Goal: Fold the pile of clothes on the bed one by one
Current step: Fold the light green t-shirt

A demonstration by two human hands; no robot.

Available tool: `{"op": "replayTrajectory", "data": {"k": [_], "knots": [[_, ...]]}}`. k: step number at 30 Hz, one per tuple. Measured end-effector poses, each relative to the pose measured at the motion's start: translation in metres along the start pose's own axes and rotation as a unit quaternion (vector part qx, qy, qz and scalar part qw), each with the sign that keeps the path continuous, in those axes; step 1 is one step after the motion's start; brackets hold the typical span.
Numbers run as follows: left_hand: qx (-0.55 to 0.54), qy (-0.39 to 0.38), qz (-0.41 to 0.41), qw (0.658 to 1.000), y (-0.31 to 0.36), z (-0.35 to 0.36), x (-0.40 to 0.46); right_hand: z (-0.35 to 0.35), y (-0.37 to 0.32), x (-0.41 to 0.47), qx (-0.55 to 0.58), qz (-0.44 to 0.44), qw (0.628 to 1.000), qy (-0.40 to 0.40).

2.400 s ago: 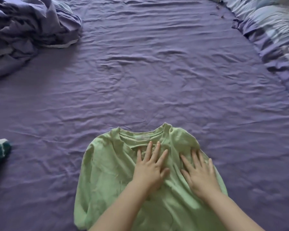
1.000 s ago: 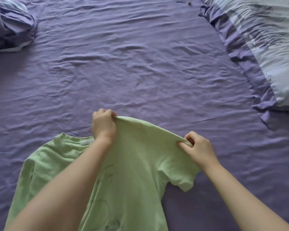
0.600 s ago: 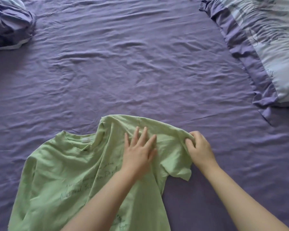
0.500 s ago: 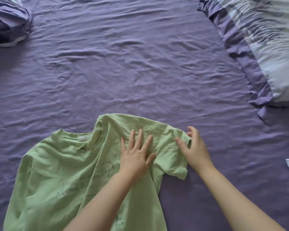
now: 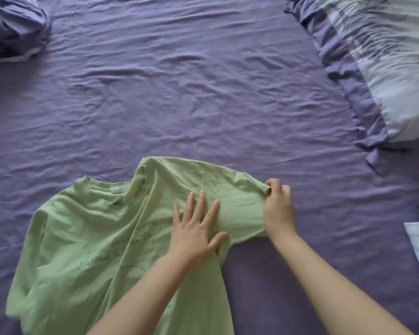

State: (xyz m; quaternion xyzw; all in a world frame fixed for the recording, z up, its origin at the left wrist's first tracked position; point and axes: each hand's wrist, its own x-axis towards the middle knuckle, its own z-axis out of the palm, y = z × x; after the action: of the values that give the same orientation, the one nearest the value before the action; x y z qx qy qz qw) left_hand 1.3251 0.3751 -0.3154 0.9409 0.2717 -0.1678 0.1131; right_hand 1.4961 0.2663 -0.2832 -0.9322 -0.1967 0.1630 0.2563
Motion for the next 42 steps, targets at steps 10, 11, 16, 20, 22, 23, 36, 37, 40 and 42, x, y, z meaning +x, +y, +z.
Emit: {"op": "replayTrajectory", "data": {"k": [10, 11, 16, 20, 22, 23, 36, 37, 40, 42], "knots": [[0.006, -0.037, -0.029, 0.999, -0.021, 0.001, -0.025, -0.002, -0.01, -0.024, -0.255, -0.2, 0.946, -0.02], [0.006, -0.035, -0.031, 0.999, -0.025, 0.001, -0.028, 0.005, -0.018, -0.03, -0.258, -0.215, 0.94, -0.058], [-0.009, -0.04, -0.057, 0.998, -0.06, 0.005, -0.047, 0.049, -0.031, -0.05, -0.31, -0.241, 0.888, -0.241], [-0.026, -0.032, -0.116, 0.992, -0.112, 0.003, -0.072, 0.065, -0.051, -0.065, -0.332, -0.146, 0.906, -0.218], [-0.022, -0.03, -0.144, 0.989, -0.142, -0.001, -0.085, 0.08, -0.075, -0.076, -0.322, -0.181, 0.904, -0.215], [-0.024, -0.027, -0.157, 0.987, -0.157, -0.004, -0.091, 0.089, -0.089, -0.082, -0.314, -0.217, 0.896, -0.226], [-0.347, 0.052, -0.413, 0.84, -0.302, -0.02, -0.151, 0.2, -0.265, -0.112, -0.229, -0.367, 0.872, -0.229], [-0.368, 0.057, -0.4, 0.837, -0.307, -0.019, -0.153, 0.206, -0.278, -0.109, -0.211, -0.358, 0.883, -0.22], [-0.447, 0.093, -0.353, 0.817, -0.322, -0.025, -0.156, 0.222, -0.308, -0.096, -0.215, -0.343, 0.894, -0.193], [-0.512, 0.1, -0.333, 0.785, -0.334, -0.034, -0.154, 0.23, -0.321, -0.087, -0.271, -0.364, 0.871, -0.188]]}}
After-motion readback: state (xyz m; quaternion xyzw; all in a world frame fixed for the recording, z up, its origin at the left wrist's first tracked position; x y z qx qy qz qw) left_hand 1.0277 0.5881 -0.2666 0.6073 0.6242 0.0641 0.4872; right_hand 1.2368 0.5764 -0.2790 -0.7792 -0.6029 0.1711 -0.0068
